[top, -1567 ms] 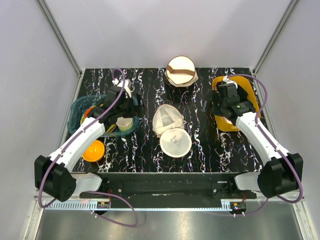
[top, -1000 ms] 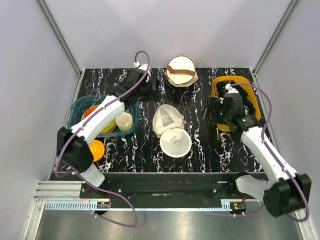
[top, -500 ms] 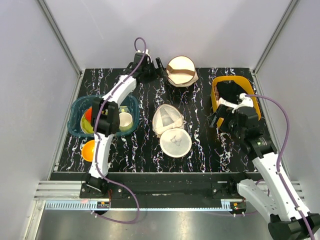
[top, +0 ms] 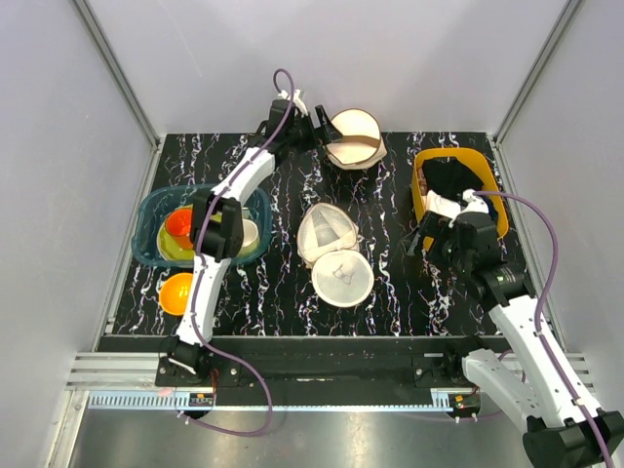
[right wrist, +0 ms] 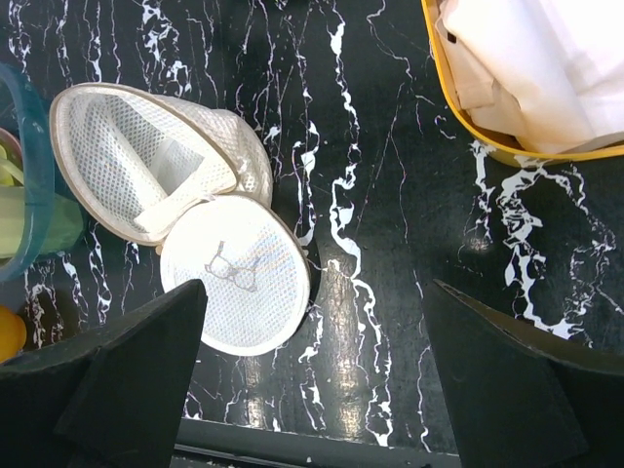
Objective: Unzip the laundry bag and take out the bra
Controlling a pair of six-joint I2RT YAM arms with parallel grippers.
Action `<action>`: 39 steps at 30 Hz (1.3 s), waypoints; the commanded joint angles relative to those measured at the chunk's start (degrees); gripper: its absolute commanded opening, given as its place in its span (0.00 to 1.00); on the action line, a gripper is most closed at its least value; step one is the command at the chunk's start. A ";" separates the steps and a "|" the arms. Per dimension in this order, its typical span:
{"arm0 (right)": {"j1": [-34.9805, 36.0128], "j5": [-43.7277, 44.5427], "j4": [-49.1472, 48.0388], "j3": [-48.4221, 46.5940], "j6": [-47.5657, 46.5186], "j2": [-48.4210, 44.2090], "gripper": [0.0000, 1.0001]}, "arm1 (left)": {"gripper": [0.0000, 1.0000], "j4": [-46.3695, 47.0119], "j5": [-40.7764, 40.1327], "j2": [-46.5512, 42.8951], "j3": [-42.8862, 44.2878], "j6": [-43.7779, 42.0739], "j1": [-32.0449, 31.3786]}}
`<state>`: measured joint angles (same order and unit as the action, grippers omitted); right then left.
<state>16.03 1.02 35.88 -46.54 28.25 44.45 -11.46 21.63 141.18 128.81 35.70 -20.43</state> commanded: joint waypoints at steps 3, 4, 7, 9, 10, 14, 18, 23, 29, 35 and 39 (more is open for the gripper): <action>0.31 1.54 0.95 -0.56 5.50 2.13 1.00 | 0.83 10.13 4.39 6.64 9.88 6.46 2.23; 0.32 0.40 1.56 -1.35 5.93 2.66 1.00 | 0.80 11.19 4.21 6.56 8.92 7.35 2.58; 0.32 -0.75 3.92 -3.98 6.90 5.38 1.00 | 0.81 11.29 4.39 6.91 9.35 8.06 2.76; 0.32 -0.84 4.11 -4.69 6.73 6.53 1.00 | 0.83 12.96 4.30 7.35 9.61 8.68 2.67; 0.32 -0.84 3.85 -5.13 6.47 6.79 1.00 | 0.85 13.05 4.30 7.61 9.87 8.94 2.58; 0.32 -0.75 2.97 -6.71 4.19 9.86 1.00 | 0.90 14.71 4.74 7.88 9.97 9.73 2.23; 0.32 -0.84 -0.53 -7.86 2.95 13.47 1.00 | 0.87 17.26 7.37 8.58 9.53 12.46 1.36; 0.32 -3.39 -2.74 -9.35 3.39 18.65 1.00 | 0.23 20.87 9.83 9.02 9.08 17.28 0.83; 0.32 -2.70 -3.18 -8.30 2.95 16.29 1.00 | 0.00 22.19 8.00 1.39 -0.64 19.05 0.74; 0.32 -4.78 -2.92 -8.38 2.69 14.62 1.00 | 0.00 21.22 3.25 -17.14 -23.40 21.60 -0.05; 0.40 -6.20 -4.23 -9.35 1.38 14.70 1.00 | 0.00 27.69 0.52 -27.88 -38.88 26.51 -3.12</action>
<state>16.05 -2.96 34.41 -53.39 31.73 59.75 7.11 24.91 126.37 98.85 56.58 -20.47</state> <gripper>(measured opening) 0.994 0.049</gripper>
